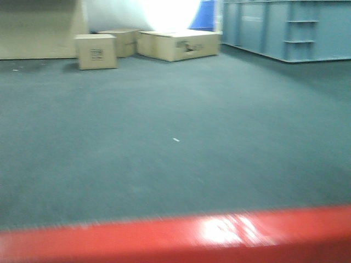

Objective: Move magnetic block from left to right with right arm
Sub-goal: 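Turn toward the carpet area with cardboard boxes, cube held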

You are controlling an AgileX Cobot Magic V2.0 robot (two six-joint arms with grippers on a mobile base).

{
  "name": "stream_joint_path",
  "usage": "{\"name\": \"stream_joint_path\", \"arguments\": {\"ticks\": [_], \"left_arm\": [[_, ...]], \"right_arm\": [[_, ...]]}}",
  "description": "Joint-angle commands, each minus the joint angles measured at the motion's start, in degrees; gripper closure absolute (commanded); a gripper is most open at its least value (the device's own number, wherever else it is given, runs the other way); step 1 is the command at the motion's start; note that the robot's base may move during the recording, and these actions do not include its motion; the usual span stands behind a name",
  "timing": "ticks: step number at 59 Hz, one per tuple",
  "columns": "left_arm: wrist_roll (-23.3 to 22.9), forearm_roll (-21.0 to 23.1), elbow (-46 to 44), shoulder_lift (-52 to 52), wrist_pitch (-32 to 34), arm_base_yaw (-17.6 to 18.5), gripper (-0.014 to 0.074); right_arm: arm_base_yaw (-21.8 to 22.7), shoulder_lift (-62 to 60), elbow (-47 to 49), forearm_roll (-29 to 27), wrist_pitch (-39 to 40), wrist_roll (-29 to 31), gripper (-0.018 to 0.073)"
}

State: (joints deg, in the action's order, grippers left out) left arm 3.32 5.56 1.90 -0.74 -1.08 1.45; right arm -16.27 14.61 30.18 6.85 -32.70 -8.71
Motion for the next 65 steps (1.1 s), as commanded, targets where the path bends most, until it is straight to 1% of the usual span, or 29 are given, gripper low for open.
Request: {"name": "stream_joint_path", "arguments": {"ticks": [1, 65], "left_arm": [[-0.34, 0.27, 0.54, -0.70, 4.79, -0.06, 0.0722], [-0.34, 0.27, 0.54, -0.70, 4.79, -0.06, 0.0722]], "right_arm": [[0.21, 0.67, 1.67, 0.56, 5.13, 0.52, 0.0344], [0.21, 0.67, 1.67, 0.56, 5.13, 0.52, 0.0344]]}}
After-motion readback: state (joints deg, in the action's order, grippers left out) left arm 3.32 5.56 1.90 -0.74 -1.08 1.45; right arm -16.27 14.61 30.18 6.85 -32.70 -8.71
